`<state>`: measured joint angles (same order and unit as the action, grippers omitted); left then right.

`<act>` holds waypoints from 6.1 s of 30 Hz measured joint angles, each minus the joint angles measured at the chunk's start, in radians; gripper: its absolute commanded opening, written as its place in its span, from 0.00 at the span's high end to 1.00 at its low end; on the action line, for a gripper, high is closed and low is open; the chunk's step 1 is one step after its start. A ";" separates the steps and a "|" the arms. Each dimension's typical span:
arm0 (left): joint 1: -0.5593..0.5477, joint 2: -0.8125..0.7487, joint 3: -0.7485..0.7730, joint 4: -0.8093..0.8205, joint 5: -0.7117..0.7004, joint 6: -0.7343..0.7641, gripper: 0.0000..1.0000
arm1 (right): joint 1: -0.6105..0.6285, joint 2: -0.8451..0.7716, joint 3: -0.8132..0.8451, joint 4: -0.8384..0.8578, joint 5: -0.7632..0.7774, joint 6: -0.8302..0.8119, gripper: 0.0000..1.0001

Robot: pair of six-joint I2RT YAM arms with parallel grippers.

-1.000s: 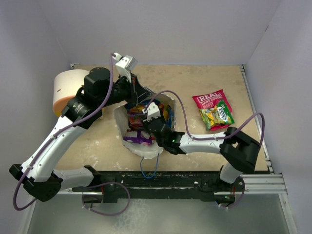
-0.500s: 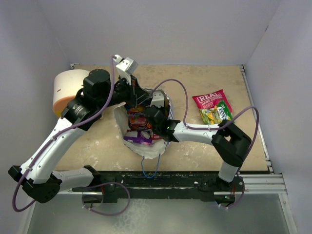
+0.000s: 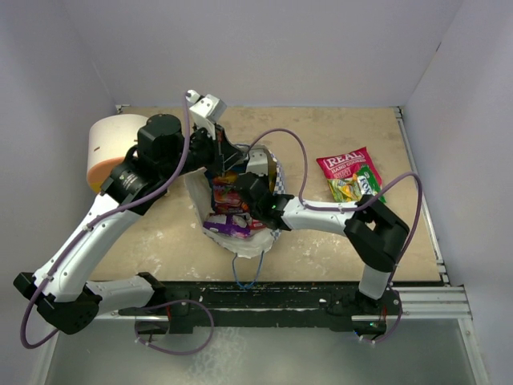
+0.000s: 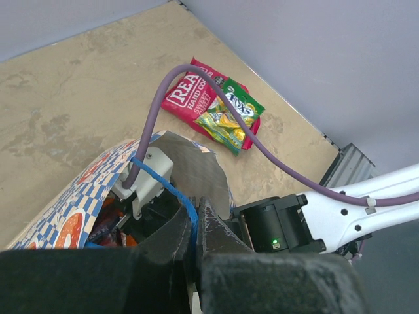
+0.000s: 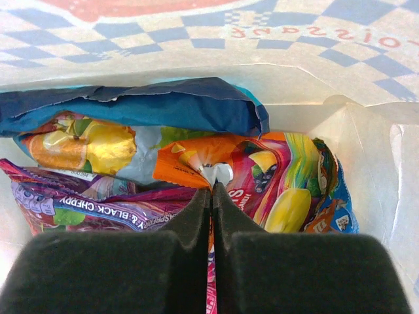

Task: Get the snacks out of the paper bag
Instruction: Take out the snack from the paper bag, then place the snack at the center of the board, then take out the snack from the paper bag.

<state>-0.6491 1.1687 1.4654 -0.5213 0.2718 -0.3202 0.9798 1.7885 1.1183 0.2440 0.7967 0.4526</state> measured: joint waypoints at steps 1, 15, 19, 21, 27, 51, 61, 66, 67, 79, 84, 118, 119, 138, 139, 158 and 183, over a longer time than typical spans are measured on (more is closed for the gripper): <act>0.000 0.000 0.000 -0.003 -0.011 0.000 1.00 | -0.002 0.000 0.000 0.000 -0.005 -0.010 1.00; 0.000 -0.009 0.016 -0.040 -0.129 -0.002 1.00 | -0.007 -0.184 -0.187 0.134 -0.244 -0.167 1.00; 0.000 -0.009 0.024 -0.048 -0.161 -0.009 1.00 | -0.011 -0.252 -0.228 0.167 -0.366 -0.193 1.00; 0.000 -0.009 0.031 -0.056 -0.171 -0.014 1.00 | -0.012 -0.279 -0.235 0.169 -0.417 -0.199 1.00; 0.000 -0.006 0.041 -0.074 -0.183 -0.046 1.00 | -0.012 -0.371 -0.242 0.172 -0.546 -0.202 1.00; 0.000 0.026 0.118 -0.174 -0.218 -0.347 1.00 | -0.010 -0.642 0.127 -0.265 -0.771 0.047 1.00; 0.000 -0.032 0.090 -0.214 -0.255 -0.420 1.00 | -0.010 -0.769 0.316 -0.441 -0.874 0.062 1.00; 0.000 -0.032 0.075 -0.213 -0.259 -0.432 1.00 | -0.009 -0.795 0.444 -0.537 -0.743 0.050 1.00; 0.000 -0.032 0.075 -0.214 -0.259 -0.434 1.00 | -0.010 -0.796 0.464 -0.562 -0.700 0.049 1.00; 0.000 -0.009 0.078 -0.214 -0.276 -0.428 1.00 | -0.143 -0.683 0.543 -0.901 -0.073 0.029 1.00; 0.000 0.012 0.114 -0.214 -0.282 -0.388 1.00 | -0.356 -0.601 0.423 -0.939 -0.082 0.027 1.00; 0.000 0.130 0.164 -0.175 -0.146 -0.201 1.00 | -0.819 -0.093 0.246 -0.798 -0.272 0.099 1.00; 0.000 0.133 0.165 -0.175 -0.142 -0.196 1.00 | -0.819 -0.081 0.246 -0.789 -0.280 0.110 1.00; 0.000 0.141 0.166 -0.175 -0.130 -0.162 1.00 | -0.828 0.030 0.154 -0.640 -0.318 0.218 0.69; 0.000 0.140 0.166 -0.175 -0.130 -0.163 1.00 | -0.828 0.027 0.154 -0.639 -0.319 0.218 0.64; 0.000 0.071 0.158 -0.205 -0.201 -0.265 1.00 | -0.830 -0.398 0.068 -0.715 -0.625 -0.019 0.20; 0.000 0.035 0.124 -0.220 -0.118 -0.406 1.00 | -0.520 -0.818 0.021 -0.645 -1.089 -0.156 0.08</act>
<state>-0.6495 1.2034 1.5894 -0.7414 0.1535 -0.7261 0.4603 0.9707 1.1393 -0.4015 -0.2924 0.2962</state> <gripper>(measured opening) 0.014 0.894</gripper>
